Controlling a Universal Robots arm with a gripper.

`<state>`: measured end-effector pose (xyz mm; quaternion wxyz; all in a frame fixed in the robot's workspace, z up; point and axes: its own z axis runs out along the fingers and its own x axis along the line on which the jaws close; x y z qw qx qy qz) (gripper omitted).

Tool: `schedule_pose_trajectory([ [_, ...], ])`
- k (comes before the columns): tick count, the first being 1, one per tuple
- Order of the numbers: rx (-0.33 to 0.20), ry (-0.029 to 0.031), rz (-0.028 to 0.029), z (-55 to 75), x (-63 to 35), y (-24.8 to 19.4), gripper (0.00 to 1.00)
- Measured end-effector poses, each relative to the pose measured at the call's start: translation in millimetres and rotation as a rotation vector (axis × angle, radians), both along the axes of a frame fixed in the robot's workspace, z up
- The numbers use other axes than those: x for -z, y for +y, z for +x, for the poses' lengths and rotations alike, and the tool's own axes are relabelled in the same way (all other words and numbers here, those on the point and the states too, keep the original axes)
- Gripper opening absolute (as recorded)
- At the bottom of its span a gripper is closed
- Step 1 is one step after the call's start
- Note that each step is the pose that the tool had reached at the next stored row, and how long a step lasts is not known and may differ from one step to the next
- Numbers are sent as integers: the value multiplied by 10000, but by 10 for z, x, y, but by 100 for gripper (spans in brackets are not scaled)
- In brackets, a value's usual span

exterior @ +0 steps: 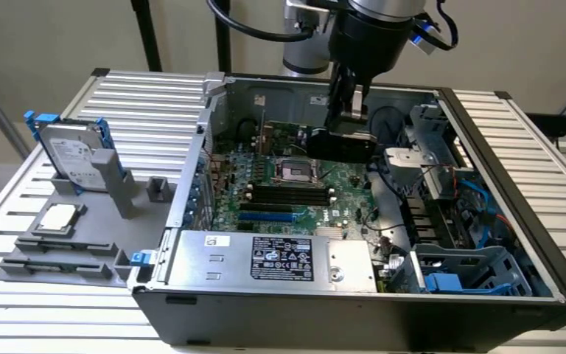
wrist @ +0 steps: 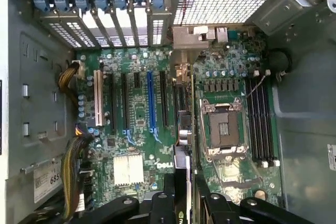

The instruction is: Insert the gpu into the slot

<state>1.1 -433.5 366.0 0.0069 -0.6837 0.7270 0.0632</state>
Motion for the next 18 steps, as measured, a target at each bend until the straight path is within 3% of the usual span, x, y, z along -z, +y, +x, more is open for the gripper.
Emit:
schedule_pose_trajectory([
  [7,-1175,-11,162,-5,68,0,26],
  [15,-1084,-32,166,-94,128,-2,26],
  [18,-1067,-46,144,-173,161,-11,26],
])
